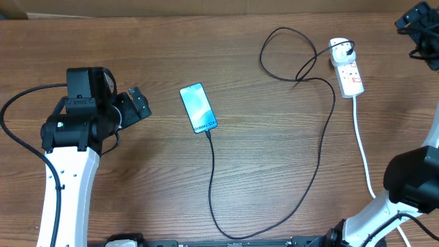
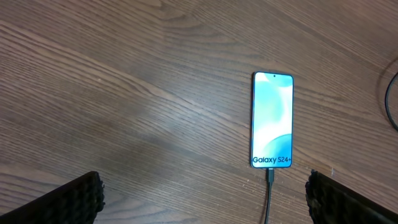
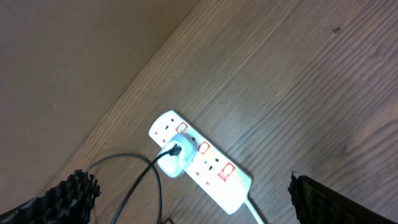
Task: Plug charger to phone and switch on socket
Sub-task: 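Move the right gripper over the power strip's orange switch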
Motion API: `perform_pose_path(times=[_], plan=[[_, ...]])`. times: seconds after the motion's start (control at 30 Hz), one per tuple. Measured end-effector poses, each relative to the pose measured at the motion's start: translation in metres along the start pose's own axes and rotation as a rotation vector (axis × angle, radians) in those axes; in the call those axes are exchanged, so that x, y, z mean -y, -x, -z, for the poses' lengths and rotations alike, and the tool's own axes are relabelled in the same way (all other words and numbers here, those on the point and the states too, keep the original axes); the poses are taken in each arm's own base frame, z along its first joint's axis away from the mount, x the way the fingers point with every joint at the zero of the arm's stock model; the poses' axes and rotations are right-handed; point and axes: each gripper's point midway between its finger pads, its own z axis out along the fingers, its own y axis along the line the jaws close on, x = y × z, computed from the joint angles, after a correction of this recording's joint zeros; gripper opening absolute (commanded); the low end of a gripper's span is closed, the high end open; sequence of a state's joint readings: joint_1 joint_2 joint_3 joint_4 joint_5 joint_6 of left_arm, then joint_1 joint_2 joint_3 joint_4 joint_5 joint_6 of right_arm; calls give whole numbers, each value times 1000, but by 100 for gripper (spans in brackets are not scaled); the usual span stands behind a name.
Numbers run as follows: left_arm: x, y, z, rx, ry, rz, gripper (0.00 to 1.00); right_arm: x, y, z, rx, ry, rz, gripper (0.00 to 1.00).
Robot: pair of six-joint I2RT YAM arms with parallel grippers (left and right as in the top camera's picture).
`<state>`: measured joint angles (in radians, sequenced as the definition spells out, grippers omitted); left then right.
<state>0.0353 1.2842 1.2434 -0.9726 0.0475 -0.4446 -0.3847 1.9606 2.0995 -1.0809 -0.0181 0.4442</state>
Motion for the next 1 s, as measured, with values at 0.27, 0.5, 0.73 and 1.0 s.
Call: perform_pose_path(times=[0.27,0.5,0.73,1.0], plan=[[0,0,0,0,0,0,100,5,-5,-37,-34,-19,-2,100],[0,0,0,0,0,0,99,13,-18,-69,-86,-49,-5,100],[0,0,0,0,-1,0,100,16,-19,-76,-87,-62,-3,100],[0,0,0,0,0,0,99,31,-35,-107,-140,-118,-3,100]])
